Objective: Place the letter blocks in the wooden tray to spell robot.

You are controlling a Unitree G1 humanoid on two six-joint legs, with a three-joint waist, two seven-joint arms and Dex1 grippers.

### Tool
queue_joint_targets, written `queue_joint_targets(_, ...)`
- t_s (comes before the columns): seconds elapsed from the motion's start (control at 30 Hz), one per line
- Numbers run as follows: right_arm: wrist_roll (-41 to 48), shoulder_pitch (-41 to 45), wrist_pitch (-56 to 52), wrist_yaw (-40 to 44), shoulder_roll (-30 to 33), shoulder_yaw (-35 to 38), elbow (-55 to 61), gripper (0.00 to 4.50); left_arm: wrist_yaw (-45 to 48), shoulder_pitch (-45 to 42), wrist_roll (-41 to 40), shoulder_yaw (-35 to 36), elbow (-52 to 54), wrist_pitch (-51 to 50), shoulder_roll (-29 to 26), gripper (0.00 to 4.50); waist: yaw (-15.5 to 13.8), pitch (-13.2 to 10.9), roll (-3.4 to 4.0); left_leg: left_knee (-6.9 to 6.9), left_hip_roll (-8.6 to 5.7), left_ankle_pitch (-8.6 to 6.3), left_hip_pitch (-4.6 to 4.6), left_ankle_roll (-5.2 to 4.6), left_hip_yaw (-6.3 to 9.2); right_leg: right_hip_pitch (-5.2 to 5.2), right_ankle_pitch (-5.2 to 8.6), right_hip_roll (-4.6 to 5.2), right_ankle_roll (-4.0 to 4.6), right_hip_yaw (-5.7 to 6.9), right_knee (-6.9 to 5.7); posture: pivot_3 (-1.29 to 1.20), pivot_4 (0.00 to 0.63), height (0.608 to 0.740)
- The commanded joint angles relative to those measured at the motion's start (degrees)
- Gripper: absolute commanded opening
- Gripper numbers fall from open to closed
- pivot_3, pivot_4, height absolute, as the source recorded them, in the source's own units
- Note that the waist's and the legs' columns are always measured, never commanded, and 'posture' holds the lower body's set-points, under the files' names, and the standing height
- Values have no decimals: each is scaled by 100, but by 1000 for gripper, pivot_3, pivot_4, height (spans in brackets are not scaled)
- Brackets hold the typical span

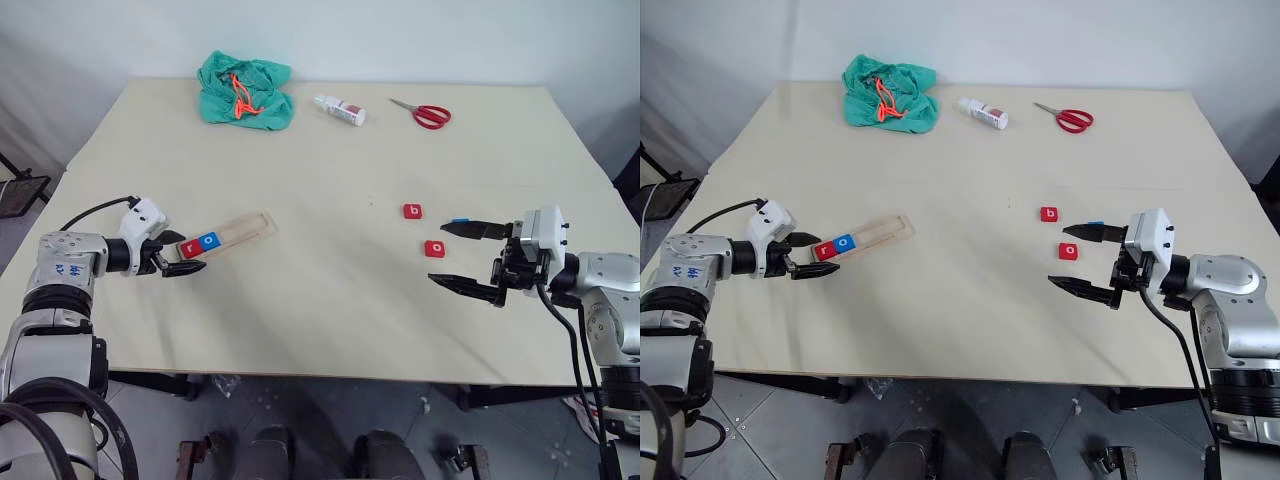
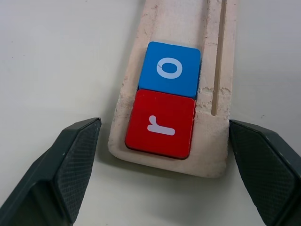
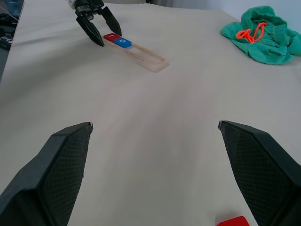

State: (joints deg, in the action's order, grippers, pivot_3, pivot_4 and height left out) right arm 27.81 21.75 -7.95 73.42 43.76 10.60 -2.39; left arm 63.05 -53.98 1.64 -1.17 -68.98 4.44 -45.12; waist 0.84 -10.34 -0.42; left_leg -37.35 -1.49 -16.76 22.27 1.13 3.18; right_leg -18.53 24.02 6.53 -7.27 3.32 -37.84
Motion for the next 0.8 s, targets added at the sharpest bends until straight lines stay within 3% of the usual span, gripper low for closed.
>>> queue_joint_targets(0.03,128,55,-47,-10,160,166,153,4487,-78,26,268,-152,-271,-74,85,4500,-20,0,0,-1,0,0,0,0,0,0,0,0,0,0,0,0,150,740)
queue_joint_targets(0.07,124,64,-54,-5,174,167,150,4500,-81,25,269,-144,-296,-102,89,4103,-29,0,0,-1,-1,0,0,0,0,0,0,0,0,0,0,0,150,740)
queue_joint_targets(0.17,124,87,-77,-1,204,170,150,4500,-85,25,308,-160,-332,-35,85,3527,-50,0,1,-1,-1,0,0,0,0,0,0,1,0,-1,0,0,150,740)
queue_joint_targets(0.47,109,98,-46,8,248,186,99,4500,466,19,188,-96,-237,158,71,3527,-57,1,1,3,-2,0,-2,0,0,-1,0,1,0,0,1,0,150,740)
queue_joint_targets(0.8,303,-98,-68,346,422,285,258,4500,1787,97,-240,-17,864,482,388,3527,-75,-1,-2,1,-4,0,14,0,-3,-2,0,2,0,16,9,0,150,740)
